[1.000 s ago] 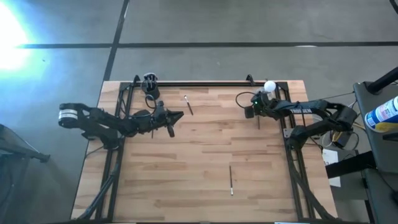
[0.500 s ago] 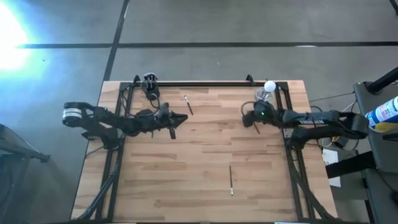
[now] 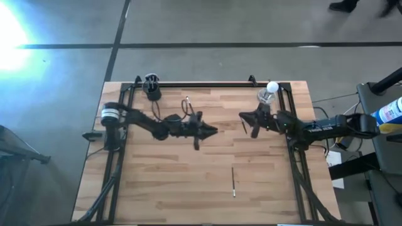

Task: Put items in baskets/containers
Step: Put the eyeshadow brush into the pen holder

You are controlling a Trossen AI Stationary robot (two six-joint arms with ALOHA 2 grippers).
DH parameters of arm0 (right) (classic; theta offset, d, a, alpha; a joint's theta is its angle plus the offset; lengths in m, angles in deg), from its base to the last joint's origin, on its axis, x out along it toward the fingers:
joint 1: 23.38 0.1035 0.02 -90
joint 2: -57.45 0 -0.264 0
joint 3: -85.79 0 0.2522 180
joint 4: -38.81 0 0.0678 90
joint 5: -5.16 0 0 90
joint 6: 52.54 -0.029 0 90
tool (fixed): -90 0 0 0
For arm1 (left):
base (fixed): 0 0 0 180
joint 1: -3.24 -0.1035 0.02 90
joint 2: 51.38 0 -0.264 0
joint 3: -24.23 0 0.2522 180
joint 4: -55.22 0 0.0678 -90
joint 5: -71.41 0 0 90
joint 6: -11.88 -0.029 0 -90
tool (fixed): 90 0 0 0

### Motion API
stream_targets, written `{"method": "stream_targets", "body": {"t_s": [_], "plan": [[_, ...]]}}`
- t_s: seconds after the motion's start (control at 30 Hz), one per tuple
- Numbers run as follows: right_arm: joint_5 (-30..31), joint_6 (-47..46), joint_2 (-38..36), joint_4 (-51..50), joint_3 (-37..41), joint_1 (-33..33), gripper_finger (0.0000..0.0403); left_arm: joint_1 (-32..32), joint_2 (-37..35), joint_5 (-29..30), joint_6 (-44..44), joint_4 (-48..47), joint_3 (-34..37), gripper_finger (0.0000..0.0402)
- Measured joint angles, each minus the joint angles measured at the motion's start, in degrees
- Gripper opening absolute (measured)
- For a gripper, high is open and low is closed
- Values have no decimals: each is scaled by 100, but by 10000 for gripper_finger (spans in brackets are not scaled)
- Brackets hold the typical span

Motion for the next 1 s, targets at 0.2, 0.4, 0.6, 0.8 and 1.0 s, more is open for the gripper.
{"method": "stream_targets", "body": {"t_s": [0.2,0.4,0.6,0.8,1.0], "plan": [[-402,301,19,972,-73,385,8,-8,338,34,193,-13,-757,105],[-438,684,11,1355,-173,804,8,11,442,83,309,-564,-1369,131],[-439,929,14,1454,-323,1110,8,132,444,84,-18,-992,-1883,133],[-512,988,21,1497,-417,1239,8,196,444,83,-187,-1545,-2235,133],[-534,1027,46,1595,-440,1313,8,275,444,83,-389,-1576,-2414,133]]}}
